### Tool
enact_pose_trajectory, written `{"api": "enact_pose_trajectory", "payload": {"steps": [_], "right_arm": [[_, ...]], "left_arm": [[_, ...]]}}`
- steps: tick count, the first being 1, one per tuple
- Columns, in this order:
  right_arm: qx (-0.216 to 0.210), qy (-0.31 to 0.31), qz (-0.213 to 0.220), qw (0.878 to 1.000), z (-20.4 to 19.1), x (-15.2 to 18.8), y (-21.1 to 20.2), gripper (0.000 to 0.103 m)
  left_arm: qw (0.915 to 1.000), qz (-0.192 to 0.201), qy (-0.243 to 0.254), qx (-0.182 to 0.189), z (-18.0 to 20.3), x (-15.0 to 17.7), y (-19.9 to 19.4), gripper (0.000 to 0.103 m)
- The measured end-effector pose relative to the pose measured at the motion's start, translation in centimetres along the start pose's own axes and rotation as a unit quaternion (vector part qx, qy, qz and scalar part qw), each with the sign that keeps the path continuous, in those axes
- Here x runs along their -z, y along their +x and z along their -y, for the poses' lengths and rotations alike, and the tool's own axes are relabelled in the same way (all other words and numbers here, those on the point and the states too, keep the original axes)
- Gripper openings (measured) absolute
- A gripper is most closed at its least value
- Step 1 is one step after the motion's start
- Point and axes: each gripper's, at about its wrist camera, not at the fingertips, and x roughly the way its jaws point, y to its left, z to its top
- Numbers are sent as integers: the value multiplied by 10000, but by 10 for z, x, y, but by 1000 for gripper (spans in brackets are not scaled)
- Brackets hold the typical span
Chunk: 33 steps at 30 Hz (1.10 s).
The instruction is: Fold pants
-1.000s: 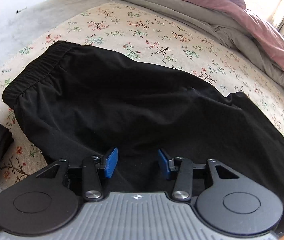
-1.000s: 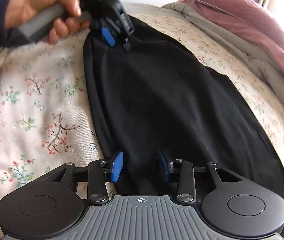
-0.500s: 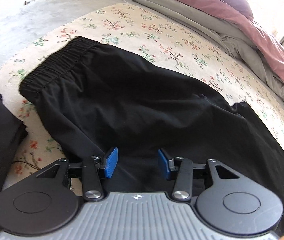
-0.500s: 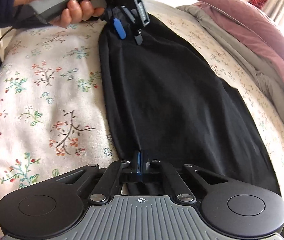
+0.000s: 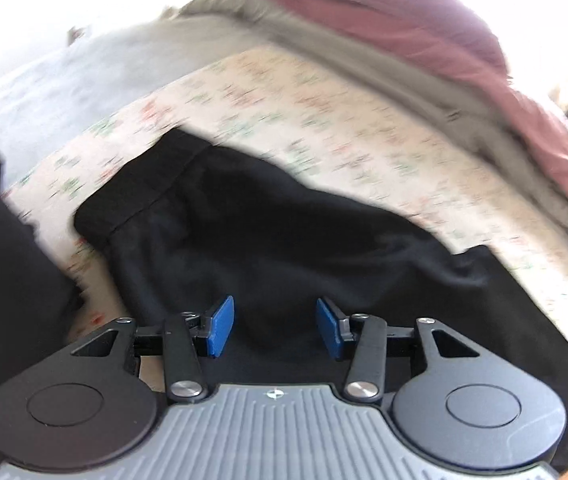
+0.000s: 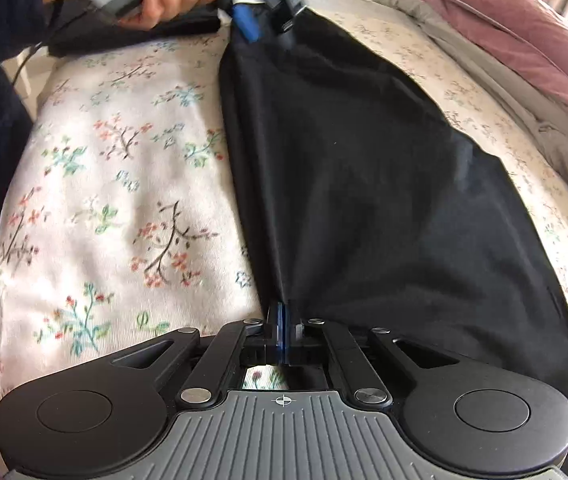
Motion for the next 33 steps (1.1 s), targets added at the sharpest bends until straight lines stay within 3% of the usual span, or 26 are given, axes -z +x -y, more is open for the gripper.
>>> {"api": "enact_pose_trajectory", "payload": {"steps": [3,6,9,11,14,17,22,23,25,27,30,33], "right_arm": [[-87,75,13,9999,4,1,-1,4],[-177,218,53,9996,10,3,-1,5],[-380,494,157,9979,14,8,-11,8],[-454,876,356,9945,25,16,-23,11],[-433,1597,745,9834,51,28,-41,12],[-397,2401,916,9656,78,39,-49,12],[366,3312,-202,9426,119,71,-20,11],[312,3507,-153,9358,132,82,-21,5],[193,4120,-8,9110,159,103,-29,4],[533,4488,6,8920,178,125,-38,6],[536,5052,175,8612,205,167,-52,6],[823,5397,436,8367,224,208,-71,6]], "left_arm": [[9990,-177,310,268,25,10,10,65],[9963,-583,581,-265,37,20,31,64],[9920,-400,715,-957,27,22,39,65],[9925,-400,420,-1075,13,18,35,60],[9915,-417,381,-1171,4,16,31,50],[9897,-395,380,-1324,5,18,31,50],[9841,-329,24,-1744,3,14,33,50],[9835,-320,-25,-1780,4,15,33,50],[9825,-310,-59,-1834,1,14,32,50],[9821,-305,-30,-1861,0,14,30,50],[9819,-297,-26,-1872,0,14,29,50],[9813,-300,-62,-1902,0,15,29,50]]}}
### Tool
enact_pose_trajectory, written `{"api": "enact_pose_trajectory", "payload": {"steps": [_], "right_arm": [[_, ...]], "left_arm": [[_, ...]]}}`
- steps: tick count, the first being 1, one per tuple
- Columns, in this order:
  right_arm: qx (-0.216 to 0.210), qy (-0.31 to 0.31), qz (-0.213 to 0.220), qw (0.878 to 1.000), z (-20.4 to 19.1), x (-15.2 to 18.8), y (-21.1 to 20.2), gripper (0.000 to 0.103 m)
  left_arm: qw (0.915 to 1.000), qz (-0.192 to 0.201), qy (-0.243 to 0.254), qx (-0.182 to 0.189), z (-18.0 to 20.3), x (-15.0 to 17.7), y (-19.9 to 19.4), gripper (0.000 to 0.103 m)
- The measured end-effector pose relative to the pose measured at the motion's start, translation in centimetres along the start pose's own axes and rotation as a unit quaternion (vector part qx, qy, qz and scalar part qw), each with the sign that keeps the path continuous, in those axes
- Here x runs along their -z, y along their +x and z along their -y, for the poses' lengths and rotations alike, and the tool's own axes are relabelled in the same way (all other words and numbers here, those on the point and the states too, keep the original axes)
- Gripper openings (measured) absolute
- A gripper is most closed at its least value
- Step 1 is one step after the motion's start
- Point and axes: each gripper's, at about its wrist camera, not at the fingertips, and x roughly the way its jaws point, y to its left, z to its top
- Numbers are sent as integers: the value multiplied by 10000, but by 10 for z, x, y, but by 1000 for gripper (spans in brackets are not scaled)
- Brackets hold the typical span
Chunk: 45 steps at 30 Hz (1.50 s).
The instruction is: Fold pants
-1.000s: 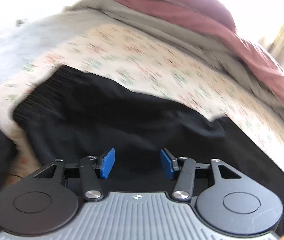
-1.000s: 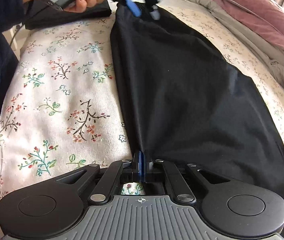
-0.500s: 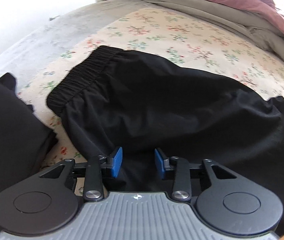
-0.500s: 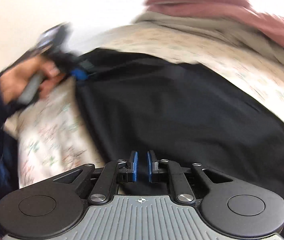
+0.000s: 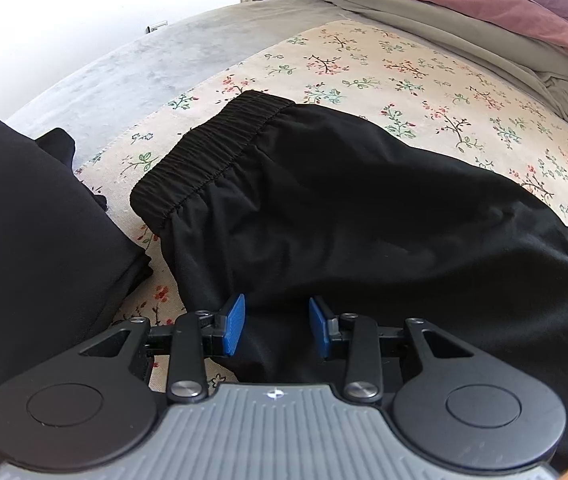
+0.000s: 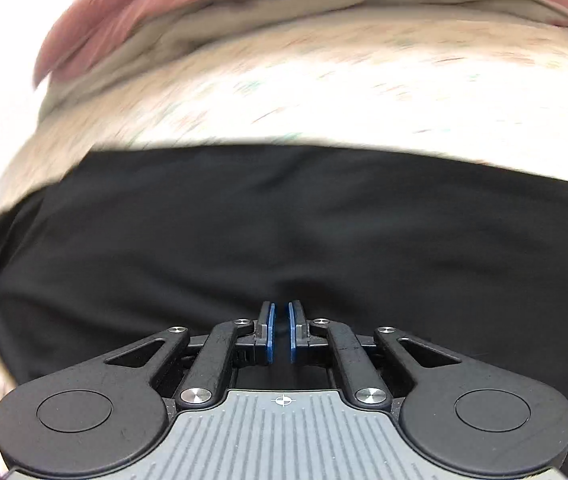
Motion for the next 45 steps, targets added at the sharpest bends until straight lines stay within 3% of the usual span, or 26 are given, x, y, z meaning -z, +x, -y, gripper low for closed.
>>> {"api": "enact_pose_trajectory", "payload": {"steps": [4,9,13,15,16,18,22,24,27,29,31,33,35,36,37,38,40,41,45], "right_arm": [[438,646,607,9951,57,2,-9,4],[1058,1285,1444,9754,100,10,-12,0],[1973,1440,1623,9560,112,1,-24,0],[2299,1483,1650,9476,120,-1,-35,18],[2274,1497,1635,9482,131,4,-48,22],[2151,1305,1538,9555,119,2,-48,34],[2358,525,1411,9601,75,-12,-31,36],[2191,332,1384,9653,58,-16,-29,36],[1818,-57,1315,9745,30,-18,-23,36],[1606,-442,1275,9777,9,-15,-17,36],[1477,-607,1079,9813,0,-12,-7,36],[1644,-488,767,9822,4,-9,8,41],[1603,-224,907,9826,19,-4,11,51],[1560,-132,931,9833,24,-4,10,51],[1666,-76,936,9815,28,-5,7,51],[2053,-44,948,9741,31,-6,4,53],[2978,-184,1011,9491,34,-4,-1,53],[3164,-214,1030,9428,38,-3,-5,53],[2743,567,1177,9527,63,0,-35,53]], "left_arm": [[10000,25,33,-89,3,0,0,50],[9996,26,-76,-253,6,-1,-5,52],[9979,518,-222,-304,17,-2,-33,51],[9946,1018,50,-211,34,1,-56,53],[9921,1221,234,-183,44,3,-65,54],[9869,1523,530,100,63,12,-78,59],[9772,1394,1181,1084,105,27,-72,62],[9686,1284,1573,1435,128,35,-64,62],[9608,1006,2056,1566,161,45,-49,62],[9618,593,2067,1691,175,45,-38,62],[9676,472,1897,1598,182,40,-29,66],[9721,435,1722,1532,180,34,-22,72],[9757,450,1560,1471,177,28,-16,74],[9767,463,1503,1463,175,32,-15,74],[9772,465,1461,1473,174,31,-15,74],[9776,467,1449,1451,173,32,-18,74],[9777,500,1530,1352,175,34,-25,73],[9756,585,1603,1384,175,33,-31,73],[9611,1010,1977,1640,182,46,-64,73]]}}
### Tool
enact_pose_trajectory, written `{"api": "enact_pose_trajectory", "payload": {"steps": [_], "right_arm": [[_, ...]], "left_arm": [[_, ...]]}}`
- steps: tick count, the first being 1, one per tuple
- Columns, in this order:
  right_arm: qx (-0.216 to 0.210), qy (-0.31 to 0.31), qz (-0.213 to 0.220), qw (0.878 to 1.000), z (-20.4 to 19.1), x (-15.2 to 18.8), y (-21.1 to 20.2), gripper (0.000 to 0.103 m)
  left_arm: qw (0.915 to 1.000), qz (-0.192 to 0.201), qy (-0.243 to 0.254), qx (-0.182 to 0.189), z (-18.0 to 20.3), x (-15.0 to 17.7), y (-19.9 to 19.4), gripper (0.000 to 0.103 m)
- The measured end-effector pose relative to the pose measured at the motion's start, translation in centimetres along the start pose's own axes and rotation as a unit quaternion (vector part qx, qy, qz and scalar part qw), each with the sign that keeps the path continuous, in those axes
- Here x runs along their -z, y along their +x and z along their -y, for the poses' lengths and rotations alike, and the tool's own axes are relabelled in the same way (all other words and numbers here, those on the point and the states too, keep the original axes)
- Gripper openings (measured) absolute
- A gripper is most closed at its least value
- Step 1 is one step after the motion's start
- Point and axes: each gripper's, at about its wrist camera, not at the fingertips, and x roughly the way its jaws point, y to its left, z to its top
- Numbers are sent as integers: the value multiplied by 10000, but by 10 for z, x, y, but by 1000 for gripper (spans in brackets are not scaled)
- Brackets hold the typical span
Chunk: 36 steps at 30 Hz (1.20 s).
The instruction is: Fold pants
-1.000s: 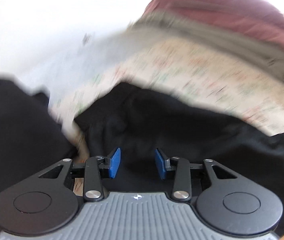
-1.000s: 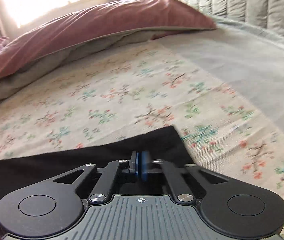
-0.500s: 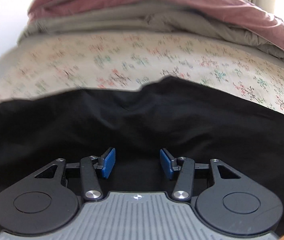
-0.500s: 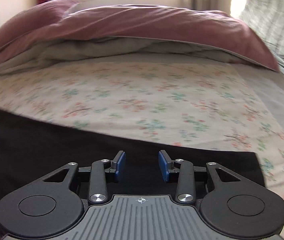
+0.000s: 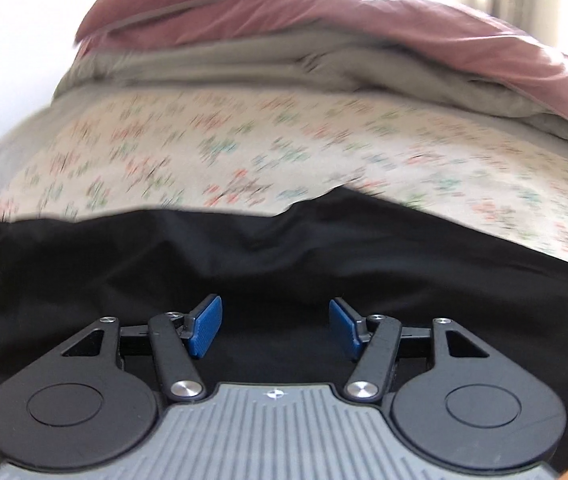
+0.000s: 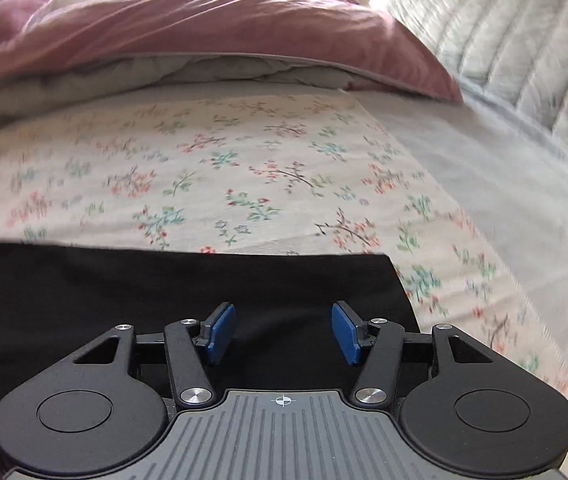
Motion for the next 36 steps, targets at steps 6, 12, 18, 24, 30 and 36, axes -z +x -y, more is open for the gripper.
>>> {"api": "enact_pose_trajectory", "payload": {"steps": [6,12,18,24,30,36], "right_arm": [[-103,56,312,9994,14,0,-47,59],[729,-1010,393,9914,17,34,-73,60],[86,634,-485,9968,77,60,-93,66],[-559,2287,-621,9699,136,94,-105,70],[-916,3062,-814,9440,174,111,-85,61],[-1715,3697,-917,9086,174,120,-74,53]], "left_arm": [[9961,-201,556,661,41,25,-22,77],[9920,-353,1042,623,53,43,-25,82],[9925,-854,391,778,34,39,-10,86],[9926,-877,367,756,34,41,-9,87],[9929,-882,404,684,38,39,-6,90],[9933,-848,438,652,39,40,-8,90]]}}
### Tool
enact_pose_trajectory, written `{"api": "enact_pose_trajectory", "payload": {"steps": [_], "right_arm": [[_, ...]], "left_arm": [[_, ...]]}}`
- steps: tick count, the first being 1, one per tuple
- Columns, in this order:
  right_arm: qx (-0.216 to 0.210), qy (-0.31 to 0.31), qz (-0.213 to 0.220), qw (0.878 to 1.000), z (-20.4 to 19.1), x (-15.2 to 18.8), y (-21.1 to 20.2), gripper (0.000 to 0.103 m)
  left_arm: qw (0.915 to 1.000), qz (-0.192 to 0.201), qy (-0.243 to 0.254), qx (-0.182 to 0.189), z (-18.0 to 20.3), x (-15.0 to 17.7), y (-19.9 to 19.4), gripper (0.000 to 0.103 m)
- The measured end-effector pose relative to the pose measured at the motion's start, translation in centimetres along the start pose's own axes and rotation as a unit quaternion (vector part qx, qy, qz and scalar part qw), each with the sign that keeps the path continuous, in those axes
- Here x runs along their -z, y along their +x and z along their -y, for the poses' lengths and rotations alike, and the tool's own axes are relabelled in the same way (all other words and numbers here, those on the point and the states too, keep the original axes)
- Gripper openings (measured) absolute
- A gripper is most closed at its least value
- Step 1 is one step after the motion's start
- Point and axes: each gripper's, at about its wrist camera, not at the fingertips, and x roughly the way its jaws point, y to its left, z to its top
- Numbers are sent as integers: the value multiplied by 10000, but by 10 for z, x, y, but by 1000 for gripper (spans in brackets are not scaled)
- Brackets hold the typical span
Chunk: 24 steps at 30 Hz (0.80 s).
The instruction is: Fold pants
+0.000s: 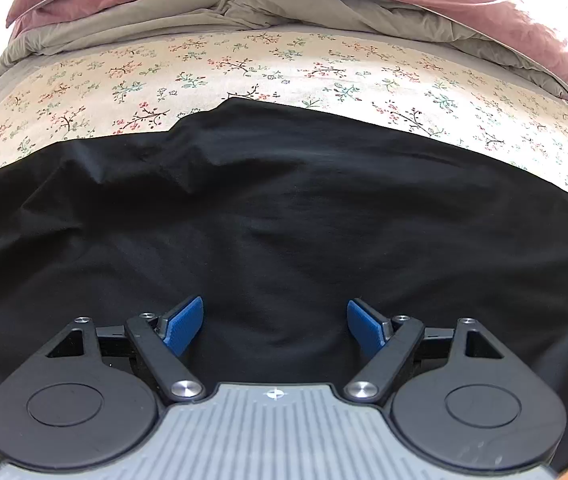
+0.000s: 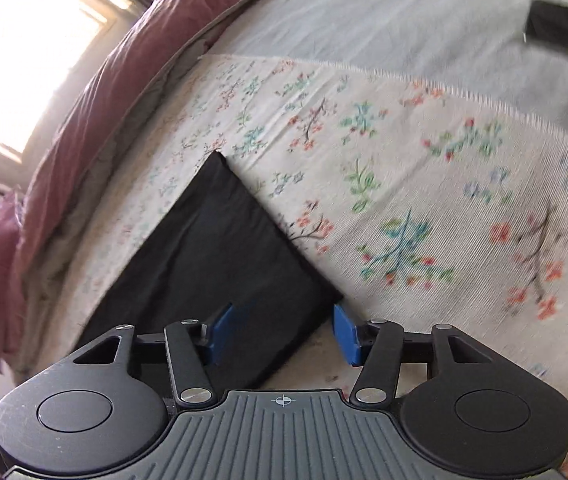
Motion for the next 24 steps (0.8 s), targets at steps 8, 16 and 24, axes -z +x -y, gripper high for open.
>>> {"api": "enact_pose_trajectory", "payload": {"steps": [8,16,24], "right_arm": [[260,480,331,9980,0,6,1,43],[318,225,403,9984,-13,11,7,41],[187,674,509,9963,-6,12,2,36]], "left_arm": [[9993,141,348,11,10,4,-2,90],[9993,111,350,84,11,3,0,90],[9990,134,409,78,16,3,1,90]]}}
